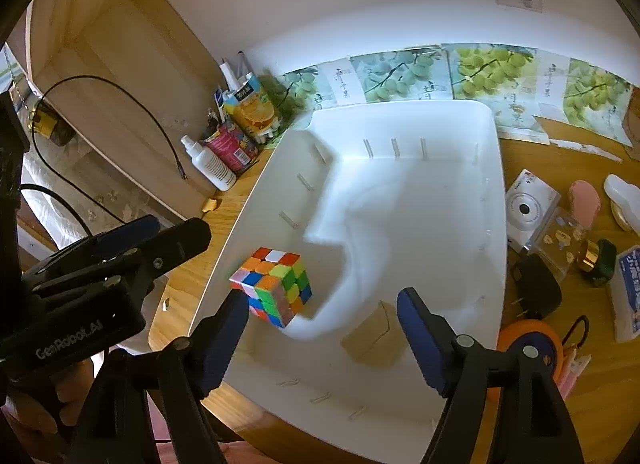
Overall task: Organize rigid objects
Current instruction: 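Carry cube and wedge block into the white tray and open both tools, then withdraw both tools and move toward the pink hair roller and floss box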
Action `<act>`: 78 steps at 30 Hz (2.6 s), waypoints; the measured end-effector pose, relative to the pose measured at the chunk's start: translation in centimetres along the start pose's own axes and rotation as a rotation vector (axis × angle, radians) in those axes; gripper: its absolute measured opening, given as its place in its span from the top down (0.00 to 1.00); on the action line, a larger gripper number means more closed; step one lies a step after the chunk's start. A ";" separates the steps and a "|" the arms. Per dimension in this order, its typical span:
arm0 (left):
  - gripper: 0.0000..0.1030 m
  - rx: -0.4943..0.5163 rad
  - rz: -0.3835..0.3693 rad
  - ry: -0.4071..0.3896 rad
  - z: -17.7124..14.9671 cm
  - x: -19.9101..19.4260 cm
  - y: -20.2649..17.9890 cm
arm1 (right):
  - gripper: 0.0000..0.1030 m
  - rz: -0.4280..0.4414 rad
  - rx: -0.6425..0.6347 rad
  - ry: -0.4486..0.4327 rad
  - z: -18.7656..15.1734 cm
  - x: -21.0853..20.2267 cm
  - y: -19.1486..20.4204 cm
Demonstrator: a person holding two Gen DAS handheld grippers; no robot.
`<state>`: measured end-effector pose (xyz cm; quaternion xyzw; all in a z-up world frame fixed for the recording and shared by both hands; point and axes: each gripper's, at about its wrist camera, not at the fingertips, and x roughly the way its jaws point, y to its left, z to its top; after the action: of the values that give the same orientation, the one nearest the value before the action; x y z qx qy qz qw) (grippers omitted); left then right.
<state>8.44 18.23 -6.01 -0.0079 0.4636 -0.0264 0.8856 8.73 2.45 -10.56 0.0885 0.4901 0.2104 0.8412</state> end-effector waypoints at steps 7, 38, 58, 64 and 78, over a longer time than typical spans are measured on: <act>0.24 -0.017 -0.037 -0.006 -0.9 -0.6 -0.6 | 0.22 -0.013 0.011 -0.005 -0.7 -0.7 -0.3; 0.20 -0.347 -0.115 -0.001 -7.6 -4.8 -3.9 | 0.22 -0.102 -0.206 -0.145 -6.5 -10.3 -5.5; 0.20 -0.401 -0.097 0.037 -11.5 -5.3 -13.4 | 0.22 -0.023 -0.426 -0.018 -7.5 -13.0 -10.4; 0.20 -0.390 -0.083 0.073 -12.4 -3.8 -16.5 | 0.22 -0.016 -0.448 0.034 -7.1 -12.7 -13.3; 0.20 -0.231 -0.120 0.179 -11.6 1.3 -23.8 | 0.20 -0.090 -0.344 0.135 -3.5 -10.5 -20.9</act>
<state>-1.32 -5.48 -12.75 -0.1349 0.5394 -0.0266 0.8307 6.78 -21.04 -11.49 -0.0932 0.5058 0.2587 0.8177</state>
